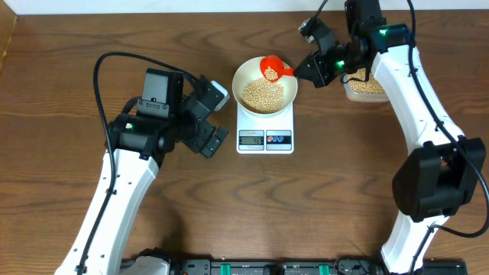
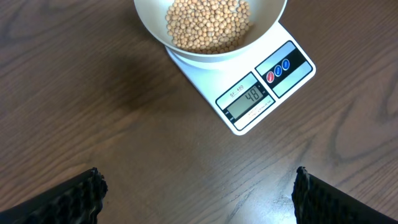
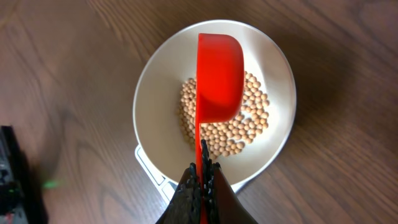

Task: Scoop item into bowl and weigh 50g on scale
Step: 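Hold the empty scoop above the bowl with the right gripper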

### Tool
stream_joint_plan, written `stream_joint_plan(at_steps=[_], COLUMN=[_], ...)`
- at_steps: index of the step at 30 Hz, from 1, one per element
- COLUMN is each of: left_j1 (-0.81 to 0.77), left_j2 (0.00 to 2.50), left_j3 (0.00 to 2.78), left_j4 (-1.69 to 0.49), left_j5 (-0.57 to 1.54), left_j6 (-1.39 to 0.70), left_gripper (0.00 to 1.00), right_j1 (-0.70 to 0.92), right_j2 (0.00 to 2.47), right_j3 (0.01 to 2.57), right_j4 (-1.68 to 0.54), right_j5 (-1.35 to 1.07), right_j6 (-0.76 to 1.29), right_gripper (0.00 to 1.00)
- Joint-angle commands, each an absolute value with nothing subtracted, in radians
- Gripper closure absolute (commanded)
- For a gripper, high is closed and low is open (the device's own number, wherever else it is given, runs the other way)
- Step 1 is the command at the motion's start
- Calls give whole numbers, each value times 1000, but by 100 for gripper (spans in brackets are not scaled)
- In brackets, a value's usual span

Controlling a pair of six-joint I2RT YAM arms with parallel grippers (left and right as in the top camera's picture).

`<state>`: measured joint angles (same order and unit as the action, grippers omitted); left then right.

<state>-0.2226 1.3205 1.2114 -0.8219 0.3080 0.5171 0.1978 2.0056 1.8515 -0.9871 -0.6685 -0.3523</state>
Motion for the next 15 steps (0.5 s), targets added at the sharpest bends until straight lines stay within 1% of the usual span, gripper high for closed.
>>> stream_joint_plan(at_steps=[1, 5, 15], left_j1=[-220, -220, -220], left_j2=[1326, 1326, 1326], left_j3=[1214, 1214, 1214], left_j4=[-822, -822, -822], left_j5=[305, 305, 305], left_j6=[508, 508, 508], left_gripper=[2, 2, 2], right_j1=[221, 245, 248], right_j2=[1983, 1983, 1983], right_j3=[1866, 1866, 1866], right_j4=[-995, -1003, -1006], right_j5=[-622, -552, -571], right_j6=[-403, -419, -420], right_gripper=[99, 99, 99])
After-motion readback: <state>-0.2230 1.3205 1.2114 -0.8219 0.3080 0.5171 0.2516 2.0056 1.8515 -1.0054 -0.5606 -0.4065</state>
